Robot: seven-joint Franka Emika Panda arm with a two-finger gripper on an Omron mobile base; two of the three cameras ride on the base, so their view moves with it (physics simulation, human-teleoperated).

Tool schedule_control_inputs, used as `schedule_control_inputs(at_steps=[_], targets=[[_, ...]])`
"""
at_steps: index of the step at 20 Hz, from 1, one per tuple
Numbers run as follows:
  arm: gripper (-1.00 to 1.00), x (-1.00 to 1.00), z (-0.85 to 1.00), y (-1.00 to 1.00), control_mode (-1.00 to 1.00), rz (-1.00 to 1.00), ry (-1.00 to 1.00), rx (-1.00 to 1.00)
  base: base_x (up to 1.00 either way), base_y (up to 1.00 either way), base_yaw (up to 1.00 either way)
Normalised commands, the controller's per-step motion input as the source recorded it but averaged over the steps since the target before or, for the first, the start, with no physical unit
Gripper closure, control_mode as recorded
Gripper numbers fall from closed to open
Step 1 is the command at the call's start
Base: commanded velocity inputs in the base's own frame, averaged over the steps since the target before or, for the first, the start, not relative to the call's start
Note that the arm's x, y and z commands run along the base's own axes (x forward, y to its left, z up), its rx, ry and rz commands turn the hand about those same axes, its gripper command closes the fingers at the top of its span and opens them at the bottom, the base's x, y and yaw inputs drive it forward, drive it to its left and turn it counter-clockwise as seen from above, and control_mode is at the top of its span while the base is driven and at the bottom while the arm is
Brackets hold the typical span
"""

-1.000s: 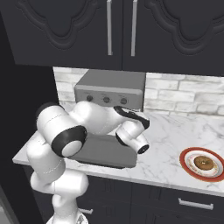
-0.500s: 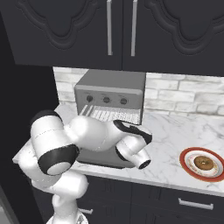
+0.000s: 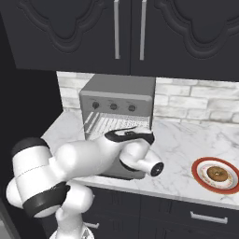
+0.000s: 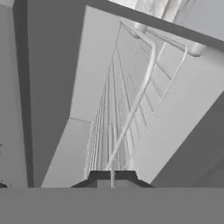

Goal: Pick up the bagel from the plate, place it on the toaster oven rack, close the door, and set the timer.

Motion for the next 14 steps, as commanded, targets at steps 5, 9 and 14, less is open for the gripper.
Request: schedule_control_inputs(at_steps=[5, 9, 14], targets=[[-1.00, -0.29, 0.00, -0.01, -1.00, -0.06, 0.41, -0.12, 0.00, 0.00, 0.00], [-1.00, -0.70, 0.23, -0.31, -1.00, -0.03, 0.09, -0.07, 0.00, 0.00, 0.00], [-1.00, -0.29, 0.44, -0.67, -1.00, 0.00, 0.17, -0.12, 0.00, 0.00, 0.00]])
